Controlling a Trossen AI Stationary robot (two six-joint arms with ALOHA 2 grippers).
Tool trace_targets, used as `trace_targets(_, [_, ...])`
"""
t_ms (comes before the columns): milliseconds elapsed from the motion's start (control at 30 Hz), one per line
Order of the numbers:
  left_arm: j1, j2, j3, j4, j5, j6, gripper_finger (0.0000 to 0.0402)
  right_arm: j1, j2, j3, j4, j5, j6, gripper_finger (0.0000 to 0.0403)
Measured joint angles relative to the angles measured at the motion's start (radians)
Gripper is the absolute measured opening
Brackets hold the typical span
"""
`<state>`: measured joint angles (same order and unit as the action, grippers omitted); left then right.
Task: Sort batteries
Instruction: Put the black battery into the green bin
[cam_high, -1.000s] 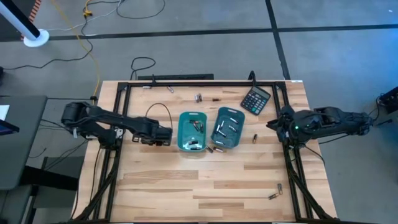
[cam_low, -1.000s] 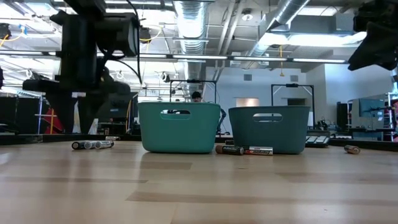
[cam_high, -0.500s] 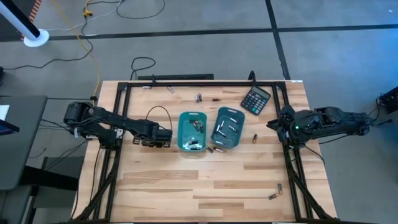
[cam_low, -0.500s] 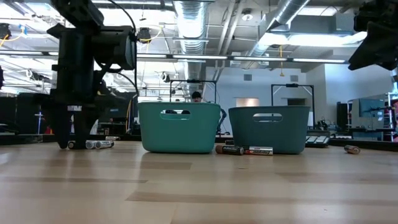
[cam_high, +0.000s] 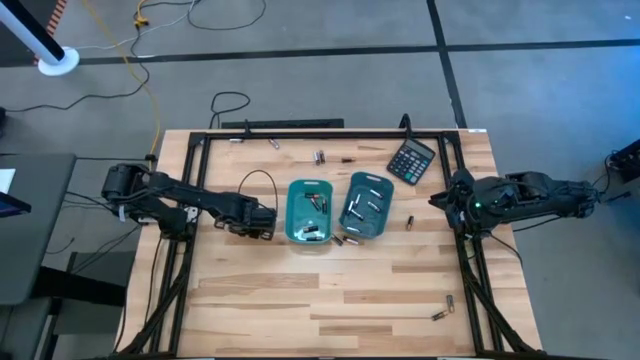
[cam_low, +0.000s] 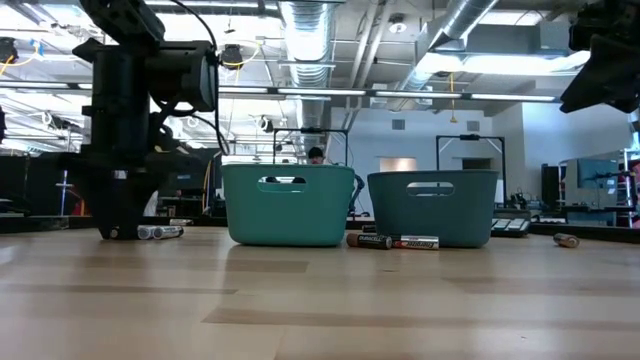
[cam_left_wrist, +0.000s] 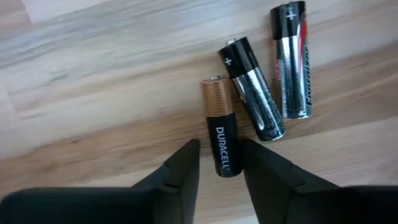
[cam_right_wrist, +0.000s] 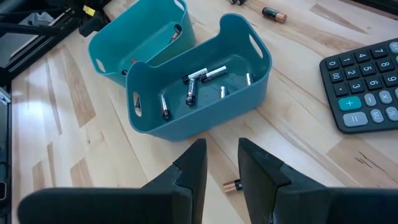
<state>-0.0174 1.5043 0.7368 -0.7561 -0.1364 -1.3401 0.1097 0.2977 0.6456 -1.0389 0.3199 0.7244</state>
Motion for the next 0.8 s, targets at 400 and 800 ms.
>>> trace_targets(400, [-0.025, -0.012, 0.011, -0.070, -0.016, -0.048, 0.0039, 0.000, 0.000, 0.000, 0.000, 0.000, -0.003, 0.0108])
trace_targets(800, [-0.093, -0.332, 0.101, -0.207, -0.240, -0.165, 0.0044, 0.000, 0.000, 0.000, 0.000, 0.000, -0.018, 0.0108])
